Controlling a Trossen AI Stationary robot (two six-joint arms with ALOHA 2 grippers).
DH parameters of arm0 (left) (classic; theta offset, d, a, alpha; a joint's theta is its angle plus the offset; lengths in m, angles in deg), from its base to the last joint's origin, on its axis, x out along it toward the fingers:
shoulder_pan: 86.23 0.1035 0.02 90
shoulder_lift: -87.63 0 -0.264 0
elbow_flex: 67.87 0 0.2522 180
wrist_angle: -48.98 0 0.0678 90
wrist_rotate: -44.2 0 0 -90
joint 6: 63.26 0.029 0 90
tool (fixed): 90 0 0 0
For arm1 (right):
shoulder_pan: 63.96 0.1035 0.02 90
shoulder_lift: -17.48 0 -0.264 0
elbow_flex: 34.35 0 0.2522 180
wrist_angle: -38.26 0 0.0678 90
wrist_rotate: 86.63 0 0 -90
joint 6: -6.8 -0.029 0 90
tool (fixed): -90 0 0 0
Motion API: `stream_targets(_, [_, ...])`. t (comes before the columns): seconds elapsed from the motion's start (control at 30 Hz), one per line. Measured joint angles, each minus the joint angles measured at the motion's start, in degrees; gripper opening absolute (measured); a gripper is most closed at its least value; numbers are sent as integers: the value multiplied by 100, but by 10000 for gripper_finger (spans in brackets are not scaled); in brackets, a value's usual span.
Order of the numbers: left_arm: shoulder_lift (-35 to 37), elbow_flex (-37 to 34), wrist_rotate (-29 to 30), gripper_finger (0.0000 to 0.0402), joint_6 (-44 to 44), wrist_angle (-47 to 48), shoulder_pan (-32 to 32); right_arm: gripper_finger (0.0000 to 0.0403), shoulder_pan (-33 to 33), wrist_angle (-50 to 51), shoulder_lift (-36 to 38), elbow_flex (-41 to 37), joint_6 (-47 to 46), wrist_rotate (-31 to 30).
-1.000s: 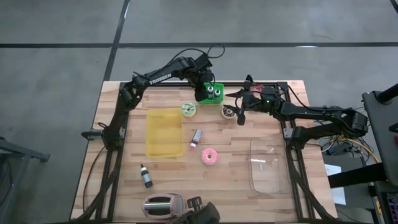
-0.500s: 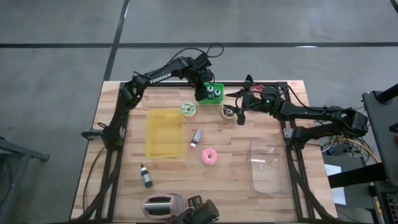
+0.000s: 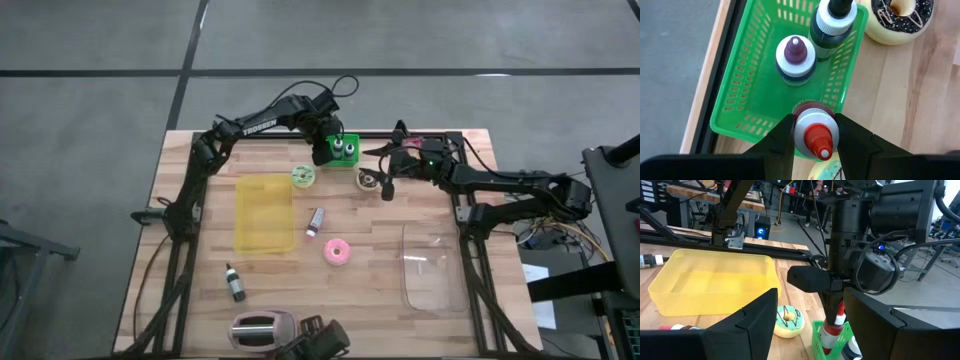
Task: Pick & Place Food Item
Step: Put the red food coloring bottle into the green bin
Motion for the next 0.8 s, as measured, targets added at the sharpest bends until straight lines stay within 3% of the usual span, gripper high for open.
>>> stream_targets(0.8, [-306,22,-323,112,1,-112,52,224,0,-31,0,0,-24,-2])
